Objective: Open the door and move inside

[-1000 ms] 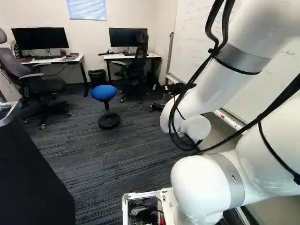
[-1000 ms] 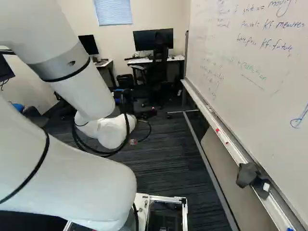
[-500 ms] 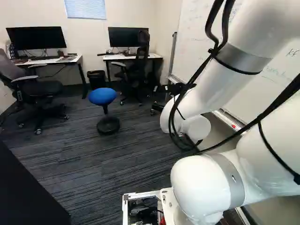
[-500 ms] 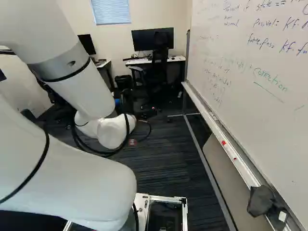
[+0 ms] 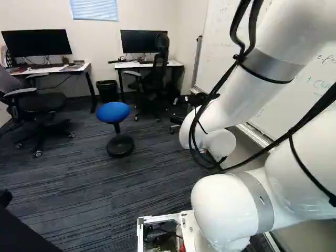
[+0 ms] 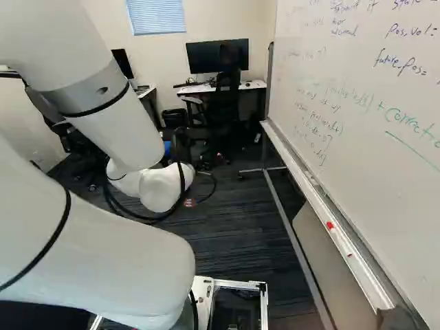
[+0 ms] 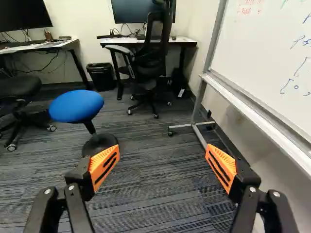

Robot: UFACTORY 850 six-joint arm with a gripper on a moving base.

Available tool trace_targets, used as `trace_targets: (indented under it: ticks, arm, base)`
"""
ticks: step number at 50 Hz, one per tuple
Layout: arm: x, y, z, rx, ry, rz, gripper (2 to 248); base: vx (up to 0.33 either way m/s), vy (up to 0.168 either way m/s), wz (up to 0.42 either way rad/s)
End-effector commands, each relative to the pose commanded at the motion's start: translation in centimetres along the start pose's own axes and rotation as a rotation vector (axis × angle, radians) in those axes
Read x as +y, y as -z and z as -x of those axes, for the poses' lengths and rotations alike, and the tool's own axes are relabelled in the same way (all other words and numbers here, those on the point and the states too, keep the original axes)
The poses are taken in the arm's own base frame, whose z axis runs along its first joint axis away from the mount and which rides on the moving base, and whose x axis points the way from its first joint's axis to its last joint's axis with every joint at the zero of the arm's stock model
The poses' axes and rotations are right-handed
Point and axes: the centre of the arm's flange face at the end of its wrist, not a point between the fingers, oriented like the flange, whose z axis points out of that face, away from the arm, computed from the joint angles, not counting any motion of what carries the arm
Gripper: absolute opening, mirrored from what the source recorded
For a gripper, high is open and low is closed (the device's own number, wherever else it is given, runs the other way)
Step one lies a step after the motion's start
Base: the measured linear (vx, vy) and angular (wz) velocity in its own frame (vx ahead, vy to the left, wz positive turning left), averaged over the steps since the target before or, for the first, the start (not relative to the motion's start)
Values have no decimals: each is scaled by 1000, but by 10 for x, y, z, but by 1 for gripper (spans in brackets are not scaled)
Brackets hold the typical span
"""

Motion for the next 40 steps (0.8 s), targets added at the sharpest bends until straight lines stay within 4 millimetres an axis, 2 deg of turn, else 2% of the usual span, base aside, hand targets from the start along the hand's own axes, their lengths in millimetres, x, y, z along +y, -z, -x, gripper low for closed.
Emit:
trace_targets:
  ticks: [40]
  arm:
    - [0, 0, 0, 0, 0, 0, 247]
  base:
    - [190, 9, 8]
